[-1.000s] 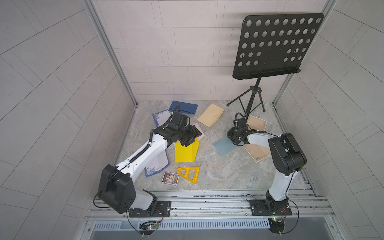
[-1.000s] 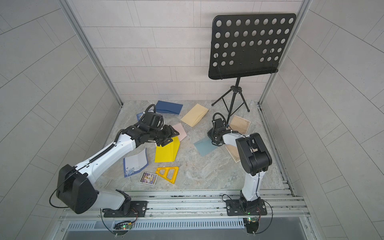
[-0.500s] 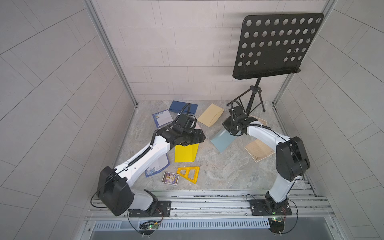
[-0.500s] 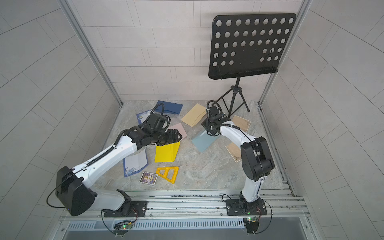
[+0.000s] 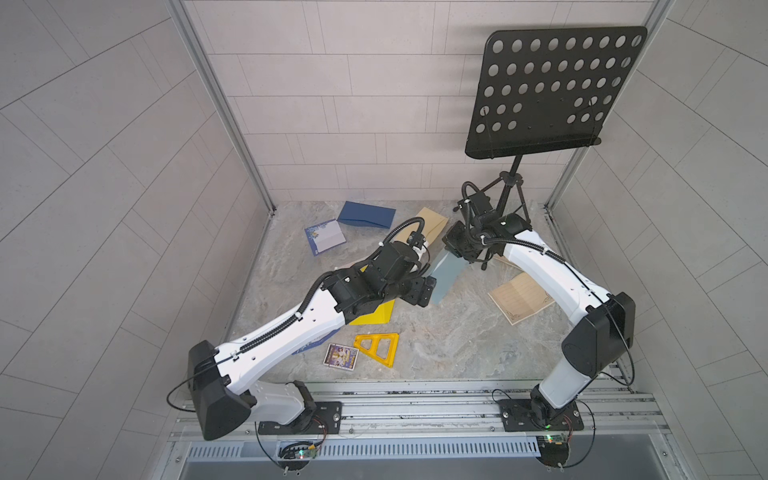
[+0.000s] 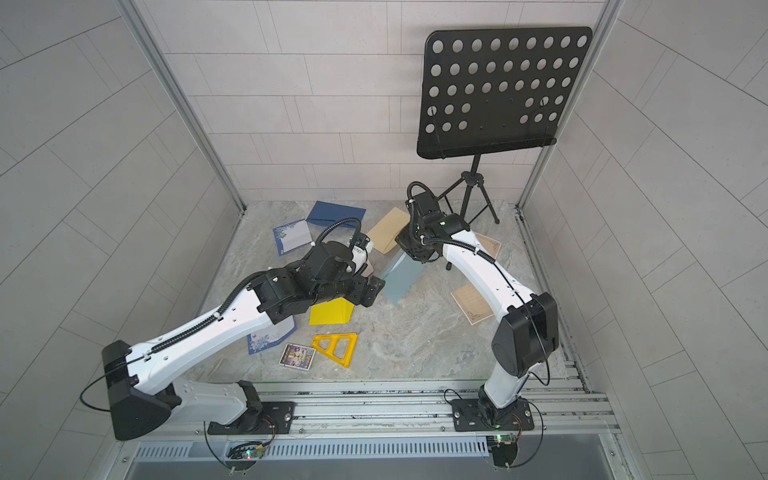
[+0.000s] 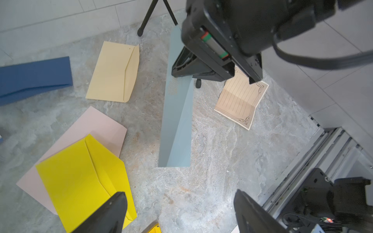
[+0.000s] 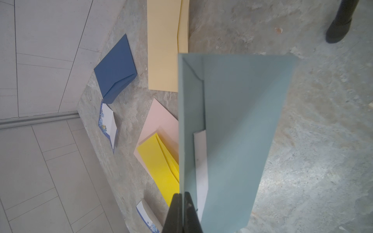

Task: Take the letter paper out of the envelope
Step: Pick up the envelope from the center of the board.

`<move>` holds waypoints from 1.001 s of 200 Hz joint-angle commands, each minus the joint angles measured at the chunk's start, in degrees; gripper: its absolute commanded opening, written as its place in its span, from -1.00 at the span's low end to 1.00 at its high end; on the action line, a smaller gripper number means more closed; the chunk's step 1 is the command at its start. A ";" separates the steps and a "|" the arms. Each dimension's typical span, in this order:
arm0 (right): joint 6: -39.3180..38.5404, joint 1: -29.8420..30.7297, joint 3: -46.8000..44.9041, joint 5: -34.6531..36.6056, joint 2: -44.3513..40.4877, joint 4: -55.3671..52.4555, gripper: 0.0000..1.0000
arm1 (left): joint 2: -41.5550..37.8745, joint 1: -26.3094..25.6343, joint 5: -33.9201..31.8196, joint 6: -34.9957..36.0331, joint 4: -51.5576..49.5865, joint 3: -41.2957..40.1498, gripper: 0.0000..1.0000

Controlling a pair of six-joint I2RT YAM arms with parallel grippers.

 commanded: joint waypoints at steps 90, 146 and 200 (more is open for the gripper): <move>4.67 3.89 4.66 -5.00 -2.54 -5.56 -1.00 | 7.11 -0.72 -7.19 9.84 -0.08 4.39 0.70; 5.13 4.44 6.73 -5.61 -2.31 -7.35 -1.00 | 7.91 0.56 -6.61 10.55 -0.86 4.72 0.38; 5.27 4.65 7.64 -5.97 -1.92 -6.82 -1.00 | 7.16 1.05 -4.16 9.30 -0.95 4.56 -0.22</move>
